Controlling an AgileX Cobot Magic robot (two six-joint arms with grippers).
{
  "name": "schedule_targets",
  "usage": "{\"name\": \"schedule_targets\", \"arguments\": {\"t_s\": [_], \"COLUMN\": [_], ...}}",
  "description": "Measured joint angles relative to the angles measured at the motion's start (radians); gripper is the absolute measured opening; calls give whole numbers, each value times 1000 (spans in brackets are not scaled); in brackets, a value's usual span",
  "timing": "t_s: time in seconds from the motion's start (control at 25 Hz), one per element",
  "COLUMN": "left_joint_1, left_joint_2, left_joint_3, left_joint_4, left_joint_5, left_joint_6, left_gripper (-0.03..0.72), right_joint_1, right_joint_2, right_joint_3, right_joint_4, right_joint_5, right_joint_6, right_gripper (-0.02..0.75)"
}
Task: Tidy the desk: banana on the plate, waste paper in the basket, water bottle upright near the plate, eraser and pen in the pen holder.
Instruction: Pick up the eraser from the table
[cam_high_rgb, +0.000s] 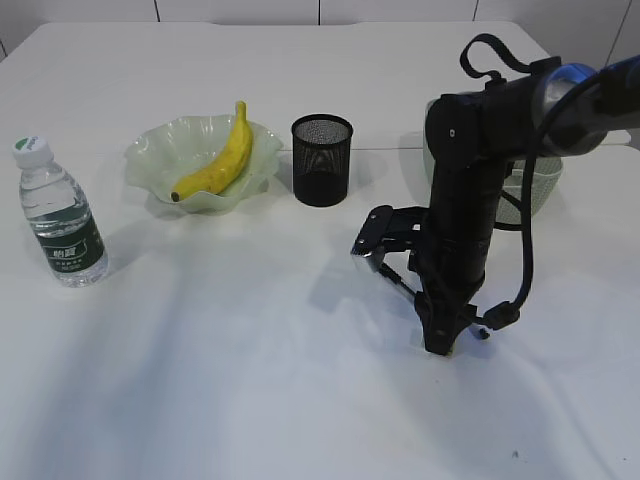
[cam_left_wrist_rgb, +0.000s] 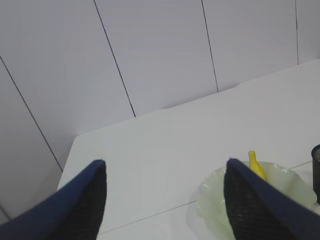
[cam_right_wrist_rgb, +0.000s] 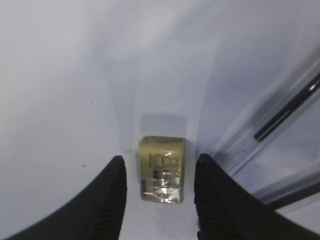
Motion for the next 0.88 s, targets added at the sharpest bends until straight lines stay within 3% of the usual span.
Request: {"name": "schedule_targets", "arguments": {"t_s": [0.88], "left_joint_1": [0], "left_joint_2": [0], "left_joint_3": [0], "left_joint_4": [2], "left_joint_5": [0], "left_joint_6": [0], "left_gripper": [520], "right_joint_1": [0], "right_joint_2": [0], "right_joint_3": [0], "right_joint_4": [-23], "right_joint_5": [-14], "right_joint_6": [12], "right_gripper": [335]}}
